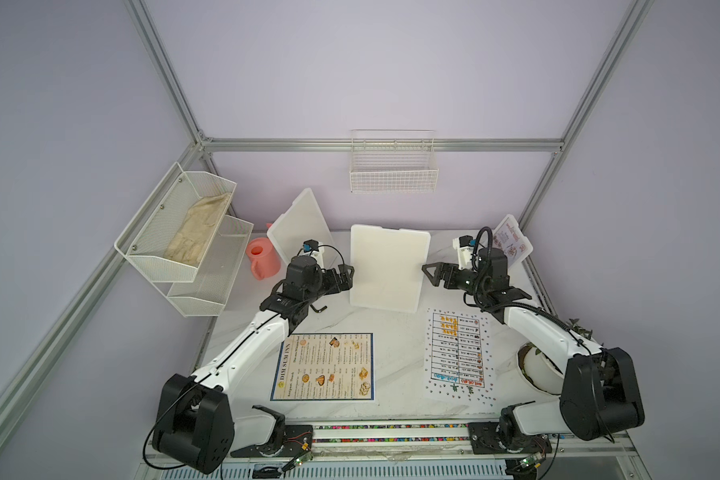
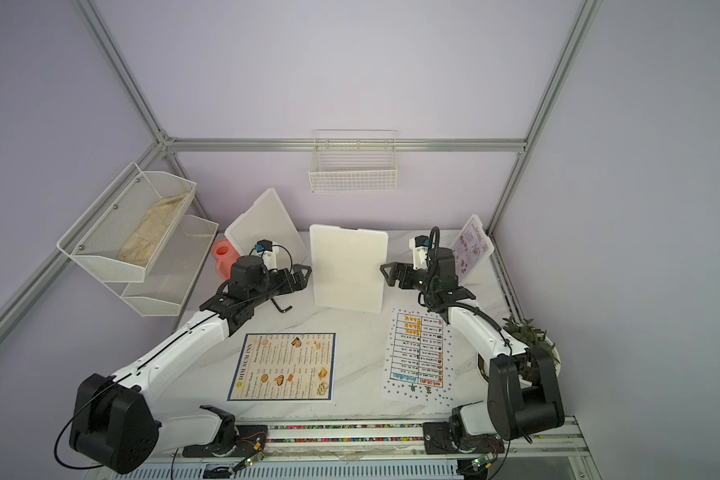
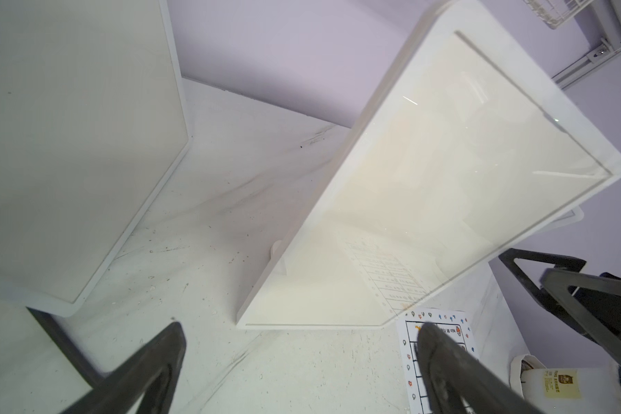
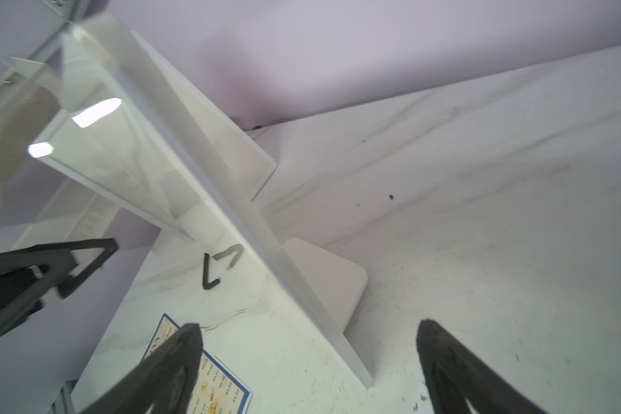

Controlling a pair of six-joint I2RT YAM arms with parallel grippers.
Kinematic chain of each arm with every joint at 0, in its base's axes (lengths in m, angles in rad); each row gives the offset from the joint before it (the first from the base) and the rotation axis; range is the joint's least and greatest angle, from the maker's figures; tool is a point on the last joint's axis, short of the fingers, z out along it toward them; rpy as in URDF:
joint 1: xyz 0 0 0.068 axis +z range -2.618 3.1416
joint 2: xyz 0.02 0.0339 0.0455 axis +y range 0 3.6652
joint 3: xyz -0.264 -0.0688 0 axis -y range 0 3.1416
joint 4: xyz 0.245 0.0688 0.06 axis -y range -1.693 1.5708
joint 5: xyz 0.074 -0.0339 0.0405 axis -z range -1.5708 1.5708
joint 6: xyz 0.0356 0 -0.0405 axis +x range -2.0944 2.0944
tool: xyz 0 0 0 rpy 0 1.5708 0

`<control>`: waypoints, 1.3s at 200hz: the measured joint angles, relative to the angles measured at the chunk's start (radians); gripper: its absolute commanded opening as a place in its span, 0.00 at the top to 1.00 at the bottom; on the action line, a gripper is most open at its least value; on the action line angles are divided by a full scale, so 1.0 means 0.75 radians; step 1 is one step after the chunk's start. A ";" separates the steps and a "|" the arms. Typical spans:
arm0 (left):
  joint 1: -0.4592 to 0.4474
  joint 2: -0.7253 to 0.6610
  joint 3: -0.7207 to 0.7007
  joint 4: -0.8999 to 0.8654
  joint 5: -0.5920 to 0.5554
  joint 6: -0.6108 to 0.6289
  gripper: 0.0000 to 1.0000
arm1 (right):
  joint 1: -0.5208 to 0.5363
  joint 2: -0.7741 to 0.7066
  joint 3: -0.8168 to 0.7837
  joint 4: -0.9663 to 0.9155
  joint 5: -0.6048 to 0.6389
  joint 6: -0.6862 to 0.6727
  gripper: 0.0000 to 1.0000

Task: Insert the menus into the narrow rack
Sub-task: Move the narrow rack to the center of the board, then pick up the menu from the center of the board.

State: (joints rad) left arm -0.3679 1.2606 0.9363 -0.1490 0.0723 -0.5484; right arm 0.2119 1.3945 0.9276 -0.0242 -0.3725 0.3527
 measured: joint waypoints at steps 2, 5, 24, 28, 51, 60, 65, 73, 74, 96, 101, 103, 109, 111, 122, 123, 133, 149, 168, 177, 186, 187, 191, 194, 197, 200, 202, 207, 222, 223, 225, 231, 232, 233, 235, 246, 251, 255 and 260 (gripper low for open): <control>-0.013 -0.009 -0.003 -0.006 -0.007 -0.001 0.00 | 0.008 -0.005 0.000 -0.023 0.027 0.004 0.03; -0.027 -0.017 -0.007 -0.014 -0.020 -0.001 0.00 | 0.017 -0.009 0.002 -0.052 0.059 0.005 0.03; -0.136 -0.036 -0.030 -0.064 -0.099 -0.019 0.00 | 0.056 -0.014 0.010 -0.245 0.231 0.051 0.03; -0.162 -0.035 -0.035 -0.074 -0.117 -0.024 0.00 | 0.061 -0.014 0.010 -0.282 0.258 0.066 0.03; -0.310 -0.015 -0.053 -0.129 -0.195 -0.071 0.00 | 0.062 -0.016 0.001 -0.448 0.359 0.157 0.03; -0.365 0.004 -0.053 -0.135 -0.223 -0.093 0.00 | 0.060 -0.027 -0.014 -0.493 0.385 0.193 0.03; -0.395 0.016 -0.053 -0.138 -0.237 -0.100 0.00 | 0.059 -0.037 -0.026 -0.516 0.398 0.212 0.03; -0.439 0.039 -0.053 -0.139 -0.258 -0.117 0.00 | 0.059 -0.054 -0.050 -0.544 0.417 0.231 0.03; -0.446 0.043 -0.053 -0.139 -0.261 -0.120 0.00 | 0.059 -0.058 -0.055 -0.550 0.420 0.235 0.03; -0.551 0.119 -0.053 -0.142 -0.314 -0.175 0.00 | 0.053 -0.117 -0.114 -0.636 0.483 0.277 0.03; -0.575 0.137 -0.053 -0.140 -0.322 -0.188 0.00 | 0.049 -0.130 -0.124 -0.657 0.499 0.285 0.04; -0.584 0.146 -0.053 -0.139 -0.325 -0.193 0.00 | 0.045 -0.136 -0.128 -0.666 0.506 0.288 0.05; -0.606 0.164 -0.053 -0.134 -0.332 -0.202 0.00 | 0.034 -0.148 -0.137 -0.687 0.519 0.295 0.07; -0.614 0.171 -0.053 -0.133 -0.335 -0.204 0.00 | 0.030 -0.151 -0.138 -0.693 0.523 0.296 0.07; -0.653 0.205 -0.053 -0.112 -0.341 -0.222 0.00 | -0.009 -0.163 -0.148 -0.722 0.544 0.316 0.07; -0.655 0.208 -0.053 -0.109 -0.341 -0.222 0.00 | -0.016 -0.165 -0.148 -0.727 0.547 0.317 0.07; -0.686 0.246 -0.053 -0.074 -0.340 -0.231 0.00 | -0.066 -0.169 -0.157 -0.743 0.551 0.330 0.06; -0.727 0.306 -0.053 -0.015 -0.333 -0.234 0.00 | -0.145 -0.172 -0.180 -0.756 0.543 0.343 0.04; -0.763 0.363 -0.053 0.060 -0.311 -0.238 0.00 | -0.213 -0.169 -0.215 -0.769 0.538 0.358 0.03; -0.774 0.384 -0.053 0.097 -0.300 -0.245 0.00 | -0.232 -0.164 -0.228 -0.774 0.539 0.363 0.03; -0.783 0.401 -0.053 0.132 -0.292 -0.253 0.00 | -0.249 -0.158 -0.236 -0.776 0.538 0.367 0.03; -0.783 0.402 -0.053 0.134 -0.292 -0.254 0.00 | -0.252 -0.157 -0.238 -0.776 0.538 0.367 0.03; -0.786 0.409 -0.053 0.148 -0.291 -0.255 0.00 | -0.257 -0.153 -0.241 -0.776 0.540 0.368 0.03; -0.787 0.413 -0.053 0.156 -0.288 -0.256 0.00 | -0.261 -0.150 -0.243 -0.776 0.540 0.369 0.03; -0.788 0.417 -0.053 0.163 -0.288 -0.256 0.00 | -0.266 -0.148 -0.246 -0.776 0.540 0.369 0.03; -0.790 0.420 -0.053 0.170 -0.287 -0.256 0.00 | -0.269 -0.145 -0.248 -0.776 0.539 0.370 0.03; -0.791 0.423 -0.053 0.175 -0.287 -0.256 0.00 | -0.272 -0.143 -0.250 -0.776 0.540 0.370 0.03; -0.794 0.427 -0.053 0.184 -0.288 -0.256 0.00 | -0.280 -0.138 -0.254 -0.776 0.541 0.372 0.03; -0.797 0.434 -0.053 0.202 -0.290 -0.256 0.00 | -0.303 -0.126 -0.268 -0.776 0.543 0.373 0.03; -0.797 0.434 -0.053 0.204 -0.290 -0.256 0.00 | -0.304 -0.125 -0.269 -0.776 0.543 0.373 0.03; -0.797 0.434 -0.053 0.207 -0.290 -0.255 0.00 | -0.307 -0.124 -0.271 -0.776 0.544 0.373 0.03; -0.797 0.434 -0.053 0.213 -0.291 -0.255 0.00 | -0.314 -0.120 -0.277 -0.776 0.544 0.373 0.03; -0.797 0.434 -0.053 0.214 -0.291 -0.255 0.00 | -0.315 -0.120 -0.278 -0.776 0.544 0.373 0.03; -0.797 0.434 -0.053 0.215 -0.291 -0.255 0.00 | -0.316 -0.119 -0.279 -0.776 0.545 0.373 0.03; -0.797 0.434 -0.053 0.217 -0.292 -0.255 0.00 | -0.319 -0.117 -0.281 -0.776 0.545 0.373 0.03; -0.797 0.434 -0.053 0.229 -0.296 -0.254 0.00 | -0.329 -0.109 -0.291 -0.775 0.545 0.373 0.03; -0.797 0.434 -0.053 0.232 -0.299 -0.253 0.00 | -0.335 -0.105 -0.296 -0.775 0.543 0.373 0.03; -0.797 0.434 -0.053 0.234 -0.301 -0.253 0.00 | -0.337 -0.101 -0.299 -0.775 0.544 0.373 0.03; -0.797 0.434 -0.053 0.239 -0.301 -0.253 0.00 | -0.342 -0.096 -0.302 -0.774 0.543 0.373 0.03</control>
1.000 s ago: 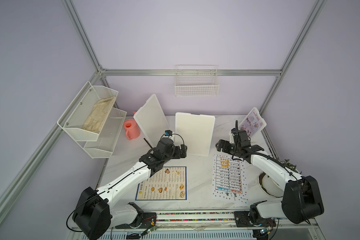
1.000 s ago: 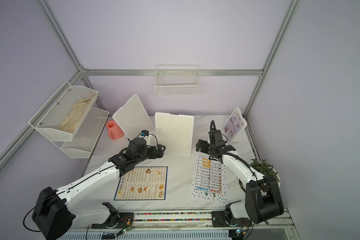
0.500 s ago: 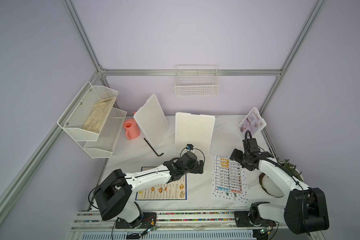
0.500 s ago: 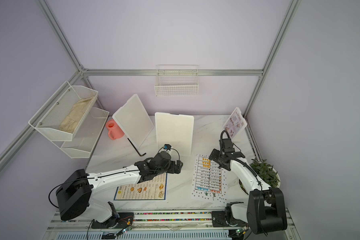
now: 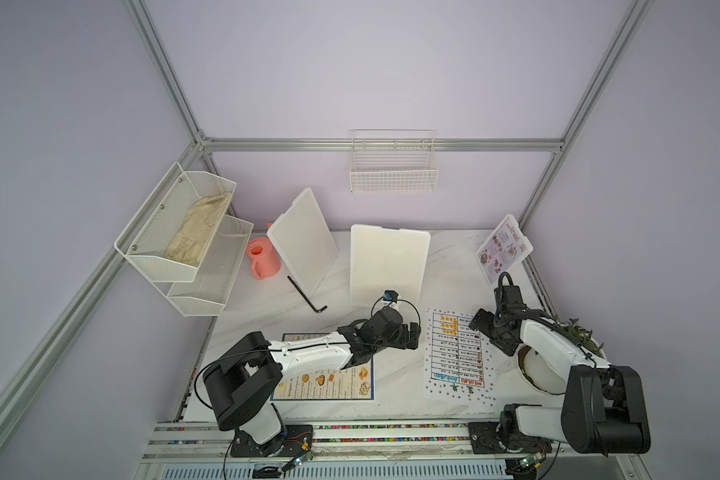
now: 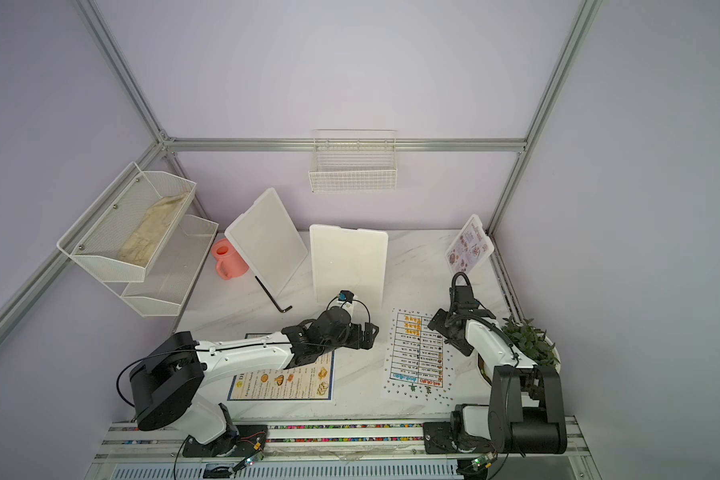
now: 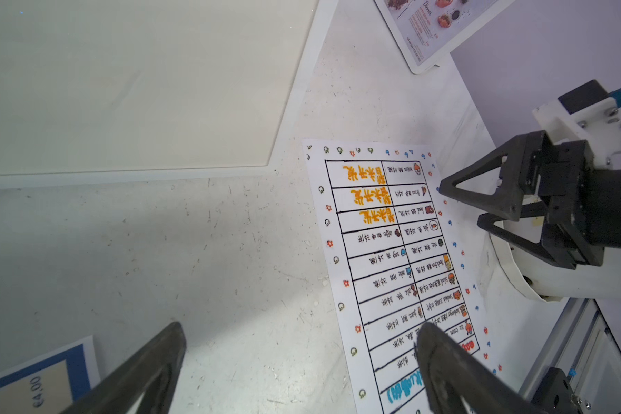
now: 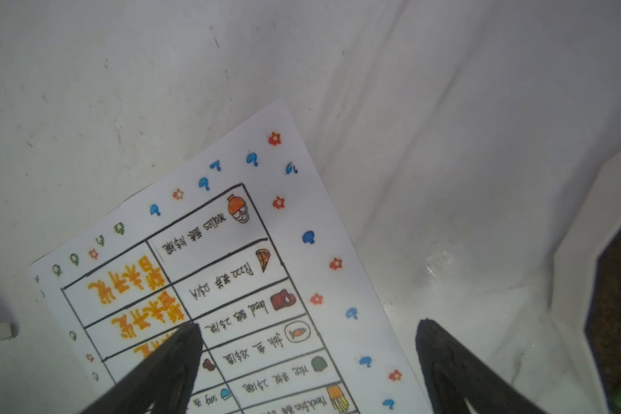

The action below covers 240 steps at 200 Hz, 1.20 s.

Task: Insert the menus into the narrow rack
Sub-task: Pick up the menu from the center of the board.

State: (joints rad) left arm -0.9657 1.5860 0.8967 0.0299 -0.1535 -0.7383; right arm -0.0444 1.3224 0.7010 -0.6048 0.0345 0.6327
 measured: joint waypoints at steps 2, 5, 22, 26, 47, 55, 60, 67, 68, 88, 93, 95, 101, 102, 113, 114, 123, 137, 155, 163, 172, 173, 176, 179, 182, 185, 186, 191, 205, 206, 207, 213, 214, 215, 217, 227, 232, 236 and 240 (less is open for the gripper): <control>0.000 0.000 0.000 0.002 -0.001 0.000 0.00 | -0.001 0.002 -0.002 0.000 -0.001 0.000 0.03; 0.000 0.000 0.000 0.005 -0.001 -0.001 0.00 | -0.003 0.004 -0.004 0.001 -0.001 0.000 0.03; 0.000 0.000 0.000 0.016 -0.001 -0.001 0.00 | -0.012 0.015 -0.013 0.006 -0.004 0.000 0.03; 0.000 0.000 0.000 0.018 -0.001 -0.002 0.00 | -0.014 0.017 -0.015 0.007 -0.006 0.000 0.03; 0.000 0.000 0.000 0.021 -0.001 -0.003 0.00 | -0.022 0.018 -0.020 0.008 -0.011 0.004 0.03; 0.000 0.000 0.000 0.021 -0.001 -0.003 0.00 | -0.025 0.018 -0.021 0.009 -0.013 0.007 0.03; 0.000 0.000 0.000 0.023 -0.001 -0.003 0.00 | -0.025 0.018 -0.021 0.009 -0.015 0.011 0.03; 0.000 0.000 0.000 0.024 -0.001 -0.003 0.00 | -0.026 0.018 -0.021 0.008 -0.018 0.017 0.03; 0.000 0.000 0.000 0.024 -0.001 -0.003 0.00 | -0.026 0.018 -0.021 0.008 -0.018 0.018 0.03; 0.000 0.000 0.000 0.030 -0.002 -0.003 0.00 | -0.026 0.019 -0.028 0.006 -0.024 0.028 0.03; 0.000 0.000 0.000 0.032 -0.002 -0.003 0.00 | -0.026 0.022 -0.030 0.006 -0.027 0.030 0.03; 0.000 0.000 0.000 0.033 -0.002 -0.003 0.00 | -0.026 0.023 -0.030 0.006 -0.028 0.030 0.03; 0.000 0.000 -0.001 0.035 -0.003 -0.003 0.00 | -0.027 0.026 -0.033 0.007 -0.032 0.031 0.03; 0.000 0.000 -0.001 0.036 -0.003 -0.003 0.00 | -0.027 0.027 -0.033 0.007 -0.032 0.031 0.03; 0.000 0.000 -0.001 0.039 -0.004 -0.003 0.00 | -0.027 0.032 -0.038 0.006 -0.033 0.035 0.03; 0.000 0.000 -0.001 0.040 -0.004 -0.003 0.00 | -0.027 0.033 -0.038 0.005 -0.033 0.035 0.03; 0.000 0.000 -0.002 0.044 -0.004 -0.003 0.00 | -0.027 0.034 -0.043 0.004 -0.033 0.038 0.03; 0.000 0.000 -0.007 0.047 -0.004 -0.004 0.00 | -0.028 0.035 -0.048 0.002 -0.033 0.039 0.03; 0.000 0.000 -0.013 0.048 -0.005 -0.004 0.00 | -0.028 0.038 -0.049 0.003 -0.032 0.039 0.04; 0.000 0.000 -0.015 0.048 -0.005 -0.004 0.00 | -0.028 0.038 -0.048 0.003 -0.031 0.039 0.04; 0.000 0.000 -0.017 0.048 -0.005 -0.004 0.00 | -0.028 0.044 -0.048 0.004 -0.032 0.039 0.04; 0.000 0.000 -0.017 0.048 -0.005 -0.005 0.00 | -0.028 0.045 -0.048 0.005 -0.032 0.039 0.04; 0.000 0.000 -0.018 0.049 -0.005 -0.005 0.00 | -0.028 0.048 -0.047 0.005 -0.032 0.039 0.04; 0.000 0.000 -0.019 0.049 -0.006 -0.005 0.00 | -0.028 0.050 -0.045 0.004 -0.032 0.039 0.04; 0.000 0.000 -0.021 0.051 -0.006 -0.005 0.00 | -0.028 0.051 -0.044 0.005 -0.032 0.039 0.04; 0.000 0.000 -0.025 0.054 -0.008 -0.005 0.00 | -0.028 0.052 -0.043 0.004 -0.032 0.039 0.04; 0.000 0.000 -0.025 0.055 -0.008 -0.006 0.00 | -0.028 0.052 -0.043 0.004 -0.033 0.039 0.04; 0.001 0.000 -0.032 0.058 -0.009 -0.006 0.00 | -0.028 0.052 -0.043 0.004 -0.033 0.039 0.04; 0.001 0.000 -0.047 0.057 -0.010 -0.014 0.00 | -0.028 0.052 -0.043 0.006 -0.037 0.039 0.04; 0.001 0.000 -0.049 0.057 -0.011 -0.015 0.00 | -0.028 0.052 -0.043 0.006 -0.037 0.039 0.04; 0.001 0.000 -0.049 0.057 -0.011 -0.015 0.00 | -0.028 0.052 -0.043 0.006 -0.037 0.039 0.05; 0.002 0.000 -0.053 0.054 -0.011 -0.020 0.00 | -0.028 0.052 -0.043 0.005 -0.038 0.039 0.05; 0.002 0.000 -0.053 0.053 -0.012 -0.021 0.00 | -0.028 0.052 -0.043 0.005 -0.038 0.039 0.05; 0.002 0.000 -0.054 0.053 -0.012 -0.022 0.00 | -0.028 0.052 -0.043 0.005 -0.038 0.039 0.05; 0.002 0.000 -0.054 0.051 -0.012 -0.026 0.00 | -0.028 0.052 -0.043 0.005 -0.038 0.039 0.05; 0.002 0.000 -0.056 0.043 -0.014 -0.037 0.00 | -0.028 0.052 -0.043 0.004 -0.039 0.039 0.05; 0.003 0.000 -0.056 0.042 -0.015 -0.039 0.00 | -0.027 0.052 -0.043 0.003 -0.039 0.039 0.05; 0.005 0.000 -0.056 0.041 -0.015 -0.040 0.00 | -0.027 0.052 -0.043 0.003 -0.040 0.039 0.05; 0.005 0.000 -0.056 0.039 -0.016 -0.042 0.00 | -0.027 0.052 -0.043 0.002 -0.040 0.039 0.06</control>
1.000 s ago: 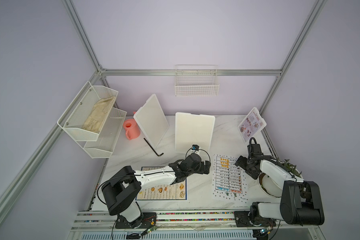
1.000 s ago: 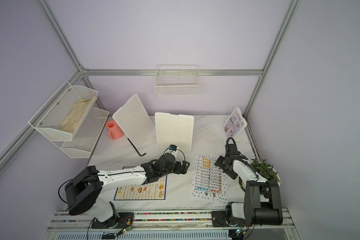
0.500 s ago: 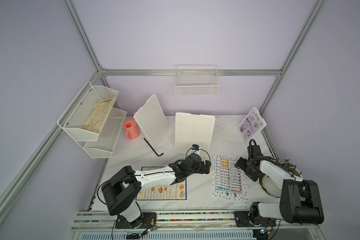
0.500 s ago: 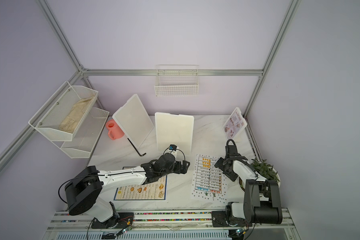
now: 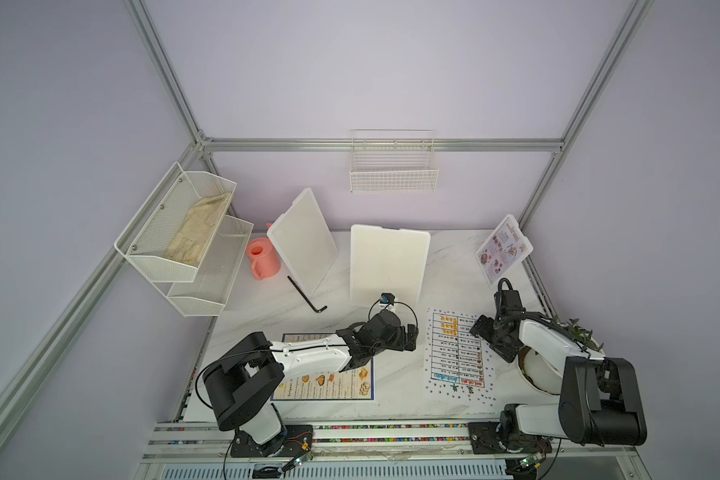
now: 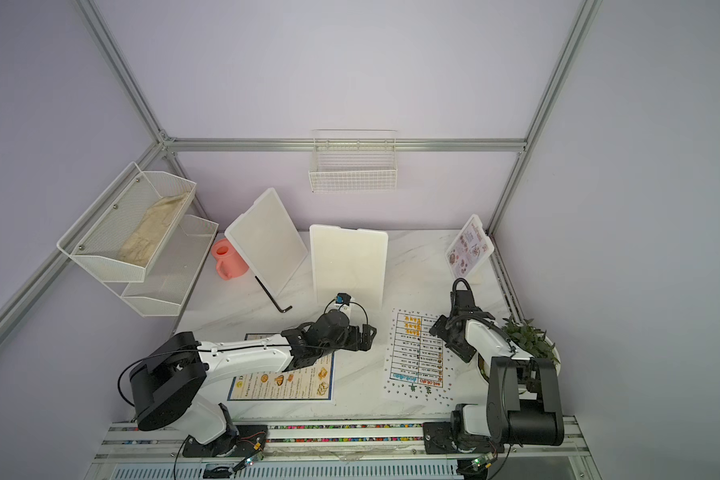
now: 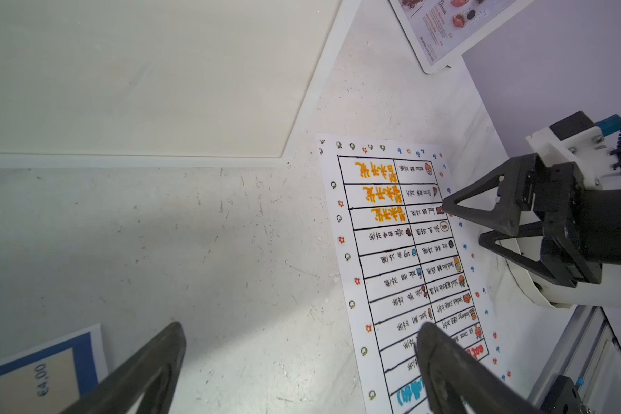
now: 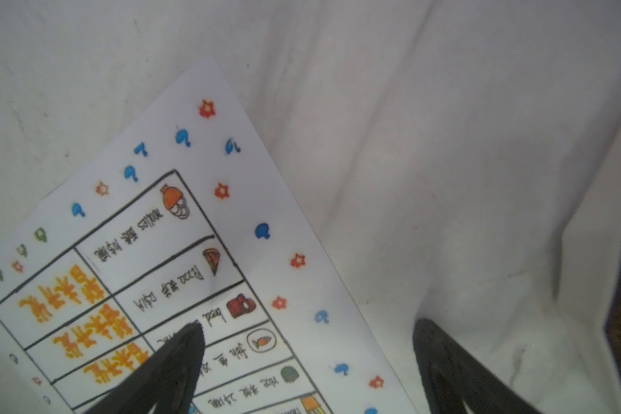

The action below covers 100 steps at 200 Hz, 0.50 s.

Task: Insert the menus into the narrow rack
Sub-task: Pick up the menu from the center of the board.

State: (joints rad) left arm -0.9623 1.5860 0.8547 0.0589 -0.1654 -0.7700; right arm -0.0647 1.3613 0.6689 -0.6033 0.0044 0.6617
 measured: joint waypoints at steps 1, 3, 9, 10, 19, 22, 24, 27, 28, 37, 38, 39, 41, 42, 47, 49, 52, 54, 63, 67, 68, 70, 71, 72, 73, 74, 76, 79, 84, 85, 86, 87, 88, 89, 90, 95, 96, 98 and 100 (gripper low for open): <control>0.000 0.000 0.000 -0.001 -0.001 -0.001 0.00 | 0.001 0.000 0.000 0.000 0.000 0.000 0.06; 0.000 0.000 0.000 -0.001 -0.001 -0.002 0.00 | 0.001 0.000 0.000 0.000 0.000 0.000 0.06; 0.001 0.000 0.000 -0.005 -0.002 -0.006 0.00 | 0.004 -0.002 0.000 -0.001 -0.002 0.000 0.06; 0.001 0.000 0.000 -0.005 -0.002 -0.007 0.00 | 0.005 -0.002 0.000 -0.001 -0.002 0.000 0.06; 0.002 0.000 0.000 -0.014 -0.005 -0.010 0.00 | 0.007 -0.006 -0.001 -0.005 -0.009 0.001 0.06; 0.003 -0.001 0.000 -0.019 -0.005 -0.011 0.00 | 0.008 -0.009 -0.001 -0.008 -0.014 0.003 0.06; 0.003 -0.001 0.000 -0.022 -0.005 -0.012 0.00 | 0.009 -0.010 -0.002 -0.010 -0.015 0.004 0.06; 0.005 -0.001 0.000 -0.025 -0.005 -0.015 0.00 | 0.012 -0.013 -0.003 -0.013 -0.021 0.006 0.06; 0.006 -0.001 0.000 -0.028 -0.005 -0.017 0.00 | 0.013 -0.015 -0.004 -0.015 -0.024 0.006 0.06; 0.010 -0.001 0.000 -0.041 -0.005 -0.022 0.00 | 0.026 -0.028 -0.010 -0.027 -0.038 0.013 0.07; 0.011 -0.001 0.000 -0.042 -0.005 -0.023 0.00 | 0.028 -0.030 -0.011 -0.028 -0.039 0.014 0.07; 0.011 -0.001 0.000 -0.043 -0.005 -0.024 0.00 | 0.030 -0.031 -0.012 -0.030 -0.040 0.014 0.07; 0.013 -0.001 0.000 -0.045 -0.005 -0.026 0.00 | 0.034 -0.035 -0.013 -0.033 -0.044 0.016 0.07; 0.014 -0.001 0.000 -0.047 -0.005 -0.029 0.00 | 0.038 -0.039 -0.015 -0.036 -0.048 0.018 0.07; 0.017 -0.001 0.000 -0.052 -0.005 -0.032 0.00 | 0.048 -0.045 -0.019 -0.044 -0.055 0.021 0.07; 0.018 -0.001 0.000 -0.056 -0.005 -0.033 0.00 | 0.054 -0.050 -0.021 -0.049 -0.061 0.023 0.07; 0.019 -0.001 0.000 -0.059 -0.005 -0.034 0.00 | 0.064 -0.055 -0.022 -0.054 -0.064 0.026 0.07; 0.020 -0.001 0.000 -0.062 -0.004 -0.036 0.00 | 0.070 -0.058 -0.024 -0.058 -0.070 0.031 0.07; 0.026 -0.001 0.000 -0.070 -0.004 -0.042 0.00 | 0.099 -0.073 -0.030 -0.071 -0.087 0.045 0.07; 0.027 -0.001 0.000 -0.073 -0.004 -0.044 0.00 | 0.111 -0.077 -0.032 -0.076 -0.096 0.051 0.07; 0.027 -0.001 0.000 -0.073 -0.004 -0.044 0.00 | 0.114 -0.078 -0.032 -0.076 -0.098 0.052 0.07; 0.028 -0.001 0.000 -0.074 -0.003 -0.045 0.00 | 0.122 -0.081 -0.032 -0.079 -0.100 0.055 0.07; 0.029 -0.001 0.000 -0.075 -0.003 -0.045 0.00 | 0.124 -0.082 -0.033 -0.080 -0.101 0.056 0.07; 0.030 -0.001 0.000 -0.076 -0.003 -0.045 0.00 | 0.128 -0.083 -0.033 -0.081 -0.105 0.058 0.07; 0.030 -0.001 0.000 -0.076 -0.002 -0.046 0.00 | 0.130 -0.083 -0.033 -0.081 -0.107 0.060 0.07; 0.031 -0.001 0.000 -0.077 -0.002 -0.047 0.00 | 0.133 -0.084 -0.034 -0.082 -0.108 0.061 0.07; 0.032 -0.001 0.000 -0.079 -0.001 -0.047 0.00 | 0.142 -0.087 -0.034 -0.083 -0.111 0.067 0.07; 0.035 -0.001 0.000 -0.082 0.002 -0.049 0.00 | 0.153 -0.090 -0.034 -0.084 -0.117 0.071 0.07; 0.036 -0.001 0.000 -0.086 0.004 -0.053 0.00 | 0.173 -0.094 -0.036 -0.084 -0.127 0.081 0.07; 0.036 -0.001 0.000 -0.087 0.005 -0.053 0.00 | 0.176 -0.094 -0.036 -0.085 -0.128 0.081 0.07; 0.036 -0.001 0.000 -0.088 0.005 -0.054 0.00 | 0.179 -0.094 -0.036 -0.085 -0.129 0.083 0.07; 0.037 0.000 0.000 -0.090 0.006 -0.054 0.00 | 0.185 -0.096 -0.036 -0.085 -0.132 0.087 0.07; 0.037 0.000 0.000 -0.091 0.006 -0.055 0.00 | 0.189 -0.096 -0.036 -0.085 -0.133 0.090 0.07; 0.037 -0.001 0.000 -0.091 0.007 -0.055 0.00 | 0.192 -0.097 -0.036 -0.085 -0.134 0.091 0.07; 0.038 -0.001 0.000 -0.092 0.007 -0.056 0.00 | 0.198 -0.097 -0.036 -0.085 -0.136 0.094 0.07; 0.042 0.000 0.000 -0.098 0.009 -0.058 0.00 | 0.216 -0.100 -0.036 -0.085 -0.145 0.104 0.07; 0.042 -0.001 0.000 -0.099 0.009 -0.058 0.00 | 0.223 -0.100 -0.036 -0.084 -0.145 0.107 0.07; 0.043 -0.001 0.000 -0.101 0.010 -0.062 0.00 | 0.231 -0.101 -0.036 -0.084 -0.149 0.110 0.07; 0.044 -0.001 0.000 -0.103 0.011 -0.064 0.00 | 0.237 -0.102 -0.036 -0.084 -0.151 0.113 0.07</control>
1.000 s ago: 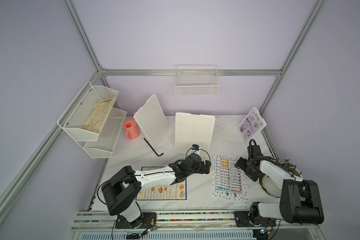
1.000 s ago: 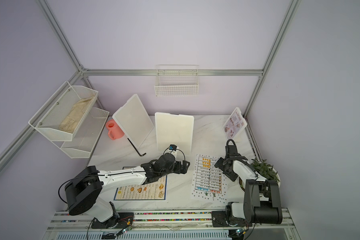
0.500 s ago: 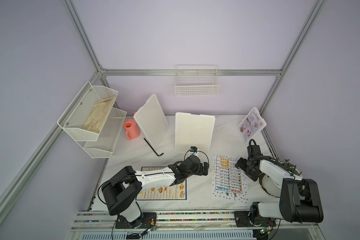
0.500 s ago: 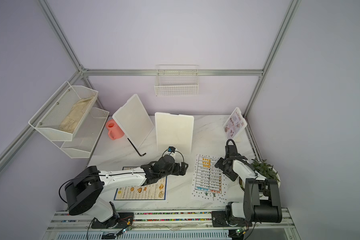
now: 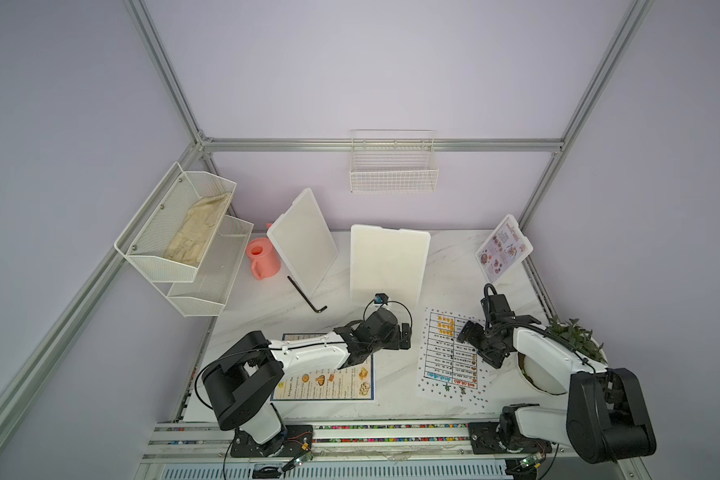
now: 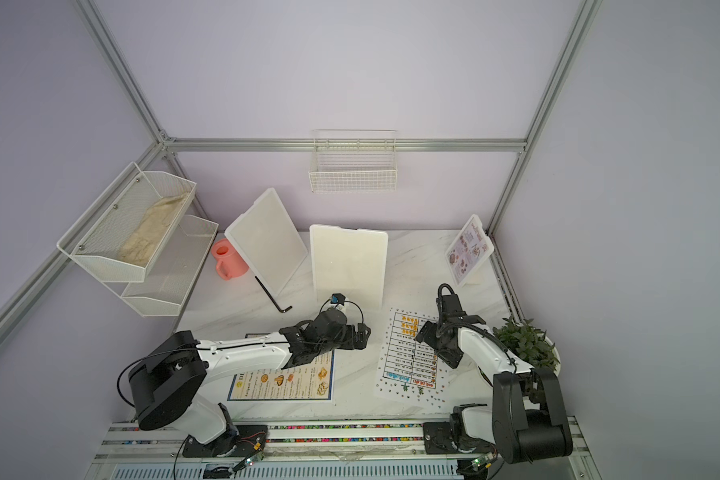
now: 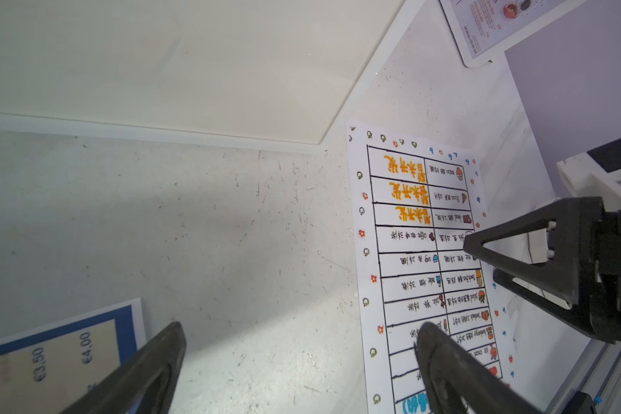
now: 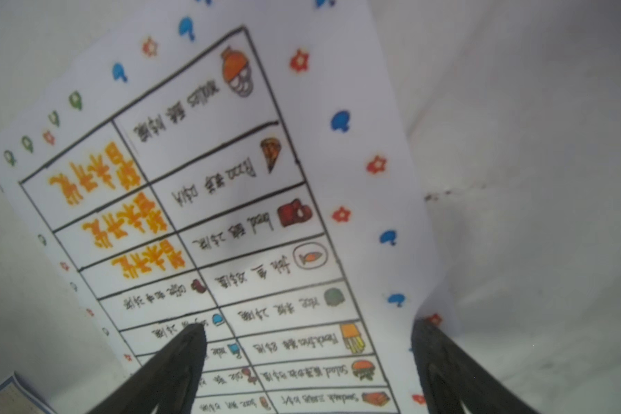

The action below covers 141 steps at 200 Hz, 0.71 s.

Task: Insert the menus into the narrow rack
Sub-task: Pick up the menu from the center of the board.

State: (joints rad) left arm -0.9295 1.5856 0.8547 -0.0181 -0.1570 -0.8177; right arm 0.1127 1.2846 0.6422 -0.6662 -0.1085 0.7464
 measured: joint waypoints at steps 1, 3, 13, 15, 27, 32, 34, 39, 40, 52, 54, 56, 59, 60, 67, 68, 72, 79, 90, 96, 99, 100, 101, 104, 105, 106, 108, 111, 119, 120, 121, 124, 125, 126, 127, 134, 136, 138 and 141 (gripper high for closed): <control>0.000 0.001 0.000 -0.001 0.001 -0.002 0.00 | 0.007 -0.001 0.000 0.001 -0.003 0.004 0.07; 0.001 0.001 0.000 -0.003 0.001 -0.003 0.00 | 0.014 -0.001 0.000 0.001 -0.005 0.007 0.07; 0.003 0.001 0.000 -0.012 0.008 -0.009 0.00 | 0.058 -0.007 0.000 0.001 -0.023 0.028 0.07; 0.005 0.001 0.000 -0.014 0.010 -0.010 0.00 | 0.065 -0.008 0.000 0.001 -0.026 0.032 0.07; 0.010 0.001 0.000 -0.028 0.025 -0.014 0.00 | 0.102 -0.017 -0.002 0.011 -0.049 0.054 0.08; 0.014 0.003 0.001 -0.031 0.031 -0.015 0.00 | 0.115 -0.024 -0.007 0.022 -0.061 0.062 0.08; 0.015 0.004 0.001 -0.033 0.034 -0.015 0.00 | 0.119 -0.028 -0.009 0.028 -0.069 0.064 0.08; 0.018 0.008 0.001 -0.035 0.039 -0.015 0.00 | 0.125 -0.037 -0.015 0.039 -0.083 0.069 0.08; 0.018 0.009 0.001 -0.036 0.040 -0.015 0.00 | 0.127 -0.040 -0.016 0.041 -0.087 0.071 0.08; 0.024 0.022 0.001 -0.044 0.054 -0.014 0.00 | 0.134 -0.069 -0.029 0.061 -0.114 0.076 0.08; 0.025 0.024 0.001 -0.045 0.056 -0.014 0.00 | 0.134 -0.072 -0.030 0.062 -0.121 0.076 0.07; 0.026 0.027 0.002 -0.046 0.060 -0.013 0.00 | 0.135 -0.079 -0.030 0.061 -0.115 0.075 0.07; 0.026 0.031 0.002 -0.049 0.063 -0.013 0.00 | 0.135 -0.085 -0.030 0.061 -0.121 0.075 0.07; 0.026 0.033 0.002 -0.050 0.066 -0.012 0.00 | 0.135 -0.086 -0.030 0.061 -0.119 0.075 0.07; 0.027 0.041 0.003 -0.053 0.072 -0.009 0.00 | 0.136 -0.105 -0.028 0.057 -0.108 0.071 0.07; 0.028 0.043 0.003 -0.054 0.074 -0.008 0.00 | 0.136 -0.110 -0.027 0.055 -0.104 0.071 0.07; 0.028 0.047 0.003 -0.058 0.079 -0.005 0.00 | 0.136 -0.121 -0.024 0.048 -0.091 0.070 0.07; 0.028 0.056 0.003 -0.067 0.093 0.001 0.00 | 0.136 -0.136 -0.014 0.029 -0.068 0.069 0.07; 0.028 0.070 0.007 -0.075 0.109 0.012 0.00 | 0.135 -0.152 0.006 -0.004 0.001 0.061 0.07; 0.028 0.078 0.011 -0.079 0.120 0.019 0.00 | 0.132 -0.153 0.017 -0.020 0.027 0.054 0.06; 0.026 0.082 0.015 -0.082 0.126 0.024 0.00 | 0.130 -0.153 0.021 -0.024 0.043 0.049 0.06; 0.026 0.084 0.017 -0.082 0.129 0.024 0.00 | 0.130 -0.153 0.022 -0.027 0.045 0.047 0.06; 0.026 0.085 0.018 -0.083 0.130 0.027 0.00 | 0.129 -0.152 0.023 -0.029 0.047 0.046 0.06; 0.025 0.090 0.023 -0.086 0.134 0.034 0.00 | 0.126 -0.149 0.026 -0.033 0.060 0.045 0.06; 0.025 0.091 0.025 -0.087 0.135 0.036 0.00 | 0.124 -0.148 0.028 -0.036 0.067 0.043 0.06; 0.024 0.093 0.028 -0.089 0.136 0.037 0.00 | 0.123 -0.148 0.028 -0.037 0.070 0.042 0.06; 0.024 0.096 0.033 -0.090 0.139 0.040 0.00 | 0.120 -0.144 0.031 -0.042 0.076 0.038 0.06; 0.022 0.100 0.039 -0.093 0.142 0.047 0.00 | 0.114 -0.140 0.032 -0.047 0.087 0.036 0.06; 0.016 0.109 0.059 -0.098 0.151 0.063 0.00 | 0.097 -0.125 0.033 -0.057 0.111 0.023 0.06; 0.015 0.110 0.064 -0.098 0.154 0.065 0.00 | 0.096 -0.124 0.033 -0.058 0.112 0.023 0.06; 0.014 0.111 0.065 -0.098 0.155 0.065 0.00 | 0.094 -0.123 0.033 -0.060 0.114 0.023 0.06; 0.011 0.114 0.073 -0.098 0.160 0.070 0.00 | 0.086 -0.115 0.033 -0.063 0.124 0.017 0.06; 0.010 0.115 0.077 -0.098 0.162 0.072 0.00 | 0.085 -0.114 0.033 -0.064 0.125 0.016 0.06; 0.009 0.116 0.079 -0.098 0.163 0.074 0.00 | 0.081 -0.111 0.033 -0.067 0.126 0.014 0.06; 0.008 0.117 0.081 -0.098 0.165 0.074 0.00 | 0.079 -0.109 0.033 -0.067 0.129 0.014 0.06; 0.001 0.124 0.102 -0.097 0.175 0.083 0.00 | 0.060 -0.098 0.032 -0.073 0.136 0.004 0.06; -0.003 0.126 0.107 -0.095 0.178 0.084 0.00 | 0.055 -0.096 0.032 -0.075 0.138 0.002 0.06; -0.005 0.129 0.113 -0.094 0.181 0.087 0.00 | 0.049 -0.092 0.032 -0.076 0.140 -0.001 0.06; -0.007 0.131 0.121 -0.093 0.186 0.093 0.00 | 0.044 -0.091 0.032 -0.078 0.143 -0.004 0.05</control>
State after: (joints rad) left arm -0.9344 1.6840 0.9455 -0.0875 -0.0174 -0.7483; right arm 0.1455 1.2167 0.6662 -0.7246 -0.0013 0.7437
